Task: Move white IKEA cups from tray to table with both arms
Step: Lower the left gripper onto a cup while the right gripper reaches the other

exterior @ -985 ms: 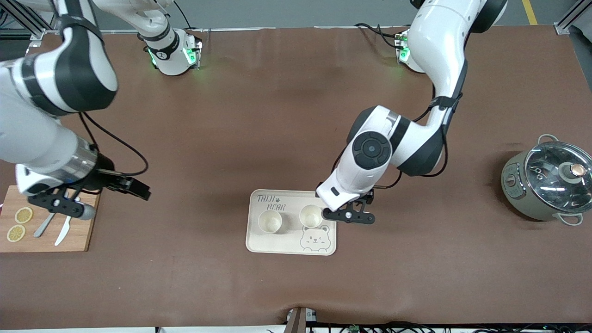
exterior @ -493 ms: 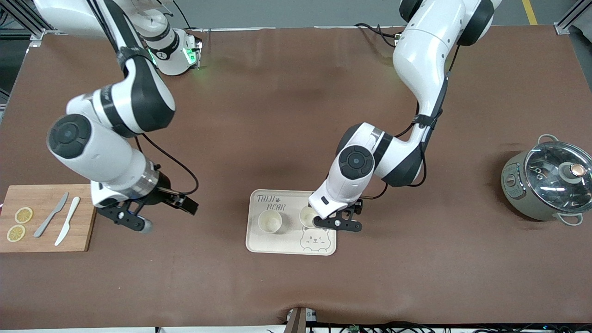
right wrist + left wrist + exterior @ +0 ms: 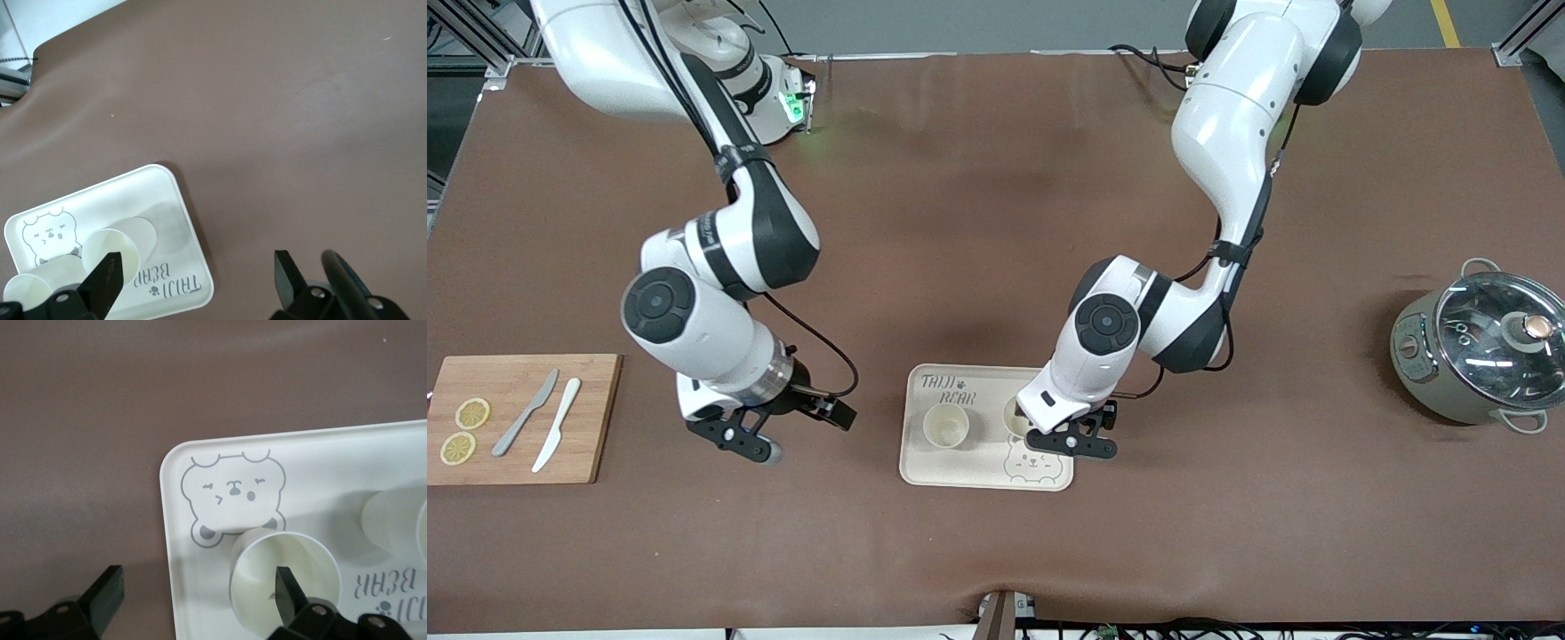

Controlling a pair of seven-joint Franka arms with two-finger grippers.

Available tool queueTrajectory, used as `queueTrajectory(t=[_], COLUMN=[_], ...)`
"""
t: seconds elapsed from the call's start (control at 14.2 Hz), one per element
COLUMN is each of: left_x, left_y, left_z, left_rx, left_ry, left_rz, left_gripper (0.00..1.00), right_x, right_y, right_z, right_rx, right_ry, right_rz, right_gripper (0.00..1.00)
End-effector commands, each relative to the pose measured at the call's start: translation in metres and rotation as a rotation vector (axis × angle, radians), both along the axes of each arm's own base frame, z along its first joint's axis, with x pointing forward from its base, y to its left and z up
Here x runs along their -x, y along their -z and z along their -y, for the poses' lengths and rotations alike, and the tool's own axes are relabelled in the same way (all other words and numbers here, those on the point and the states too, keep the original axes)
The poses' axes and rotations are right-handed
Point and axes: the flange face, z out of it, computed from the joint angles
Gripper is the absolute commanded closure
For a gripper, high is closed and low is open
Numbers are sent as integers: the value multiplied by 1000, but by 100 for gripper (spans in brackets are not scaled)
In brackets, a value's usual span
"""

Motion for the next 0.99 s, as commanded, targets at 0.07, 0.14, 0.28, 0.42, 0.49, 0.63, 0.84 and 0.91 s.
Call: queueTrajectory(t=[0.07,0.14,0.28,0.42,0.49,0.63,0.84,0.91], left_x=[0,2,3,4,5,6,10,11], left_y=[18,20,27,26,26,26,24,25], left_z=[11,13,13,14,17,20,26,27], left_rx=[-17,-24,-36,-34,-33,-20,2,6], left_ry=[5,9,7,4,-15,-29,-96,-116], left_rz=[25,28,26,27,30,46,36,33], left_gripper=[0,0,0,0,0,0,39,70], right_x=[-1,-1,1,2,2,5,12,13], right_y=[29,37,49,62,69,85,105,109], right_z=[-39,-44,-50,-58,-62,-71,-89,-92], right_rx=[-23,-25,-22,-24,-27,-33,-36,-37], right_ry=[27,32,27,20,16,17,25,25], right_rz=[44,44,40,40,49,53,54,60], right_gripper=[0,0,0,0,0,0,0,0])
